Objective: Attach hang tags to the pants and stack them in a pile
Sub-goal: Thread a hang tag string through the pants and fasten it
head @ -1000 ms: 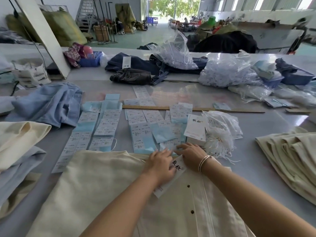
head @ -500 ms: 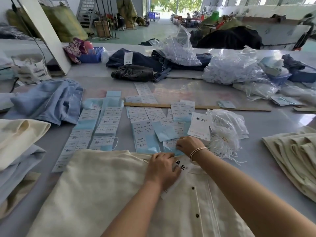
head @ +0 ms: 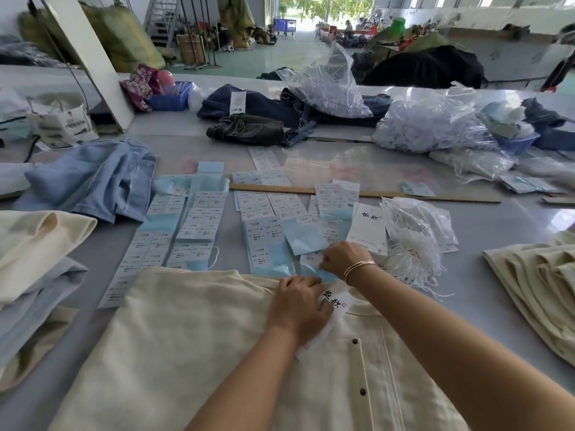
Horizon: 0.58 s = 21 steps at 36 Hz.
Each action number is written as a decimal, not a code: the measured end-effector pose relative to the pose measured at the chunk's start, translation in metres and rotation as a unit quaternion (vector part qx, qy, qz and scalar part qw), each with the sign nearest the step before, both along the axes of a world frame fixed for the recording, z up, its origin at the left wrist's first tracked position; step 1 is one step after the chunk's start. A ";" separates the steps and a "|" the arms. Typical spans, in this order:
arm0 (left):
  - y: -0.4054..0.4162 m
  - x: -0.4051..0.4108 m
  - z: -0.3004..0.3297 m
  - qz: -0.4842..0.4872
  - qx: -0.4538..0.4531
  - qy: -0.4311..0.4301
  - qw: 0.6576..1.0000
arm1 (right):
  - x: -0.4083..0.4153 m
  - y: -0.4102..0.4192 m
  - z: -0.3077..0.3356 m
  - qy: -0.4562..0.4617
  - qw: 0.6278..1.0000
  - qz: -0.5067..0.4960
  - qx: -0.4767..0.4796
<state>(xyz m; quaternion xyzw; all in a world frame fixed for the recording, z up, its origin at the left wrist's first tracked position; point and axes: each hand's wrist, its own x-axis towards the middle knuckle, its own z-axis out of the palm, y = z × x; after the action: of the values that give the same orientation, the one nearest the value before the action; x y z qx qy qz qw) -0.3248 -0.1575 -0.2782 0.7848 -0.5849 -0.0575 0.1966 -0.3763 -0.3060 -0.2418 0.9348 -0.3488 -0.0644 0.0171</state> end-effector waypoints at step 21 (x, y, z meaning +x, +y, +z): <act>0.001 -0.002 -0.003 0.009 -0.024 -0.011 1.000 | 0.011 0.007 -0.003 0.002 0.999 -0.031 -0.042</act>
<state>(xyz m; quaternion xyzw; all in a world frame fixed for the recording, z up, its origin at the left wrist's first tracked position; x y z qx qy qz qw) -0.3263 -0.1562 -0.2814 0.7856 -0.5814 -0.0329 0.2094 -0.3652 -0.2992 -0.2444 0.9218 -0.3803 -0.0517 0.0551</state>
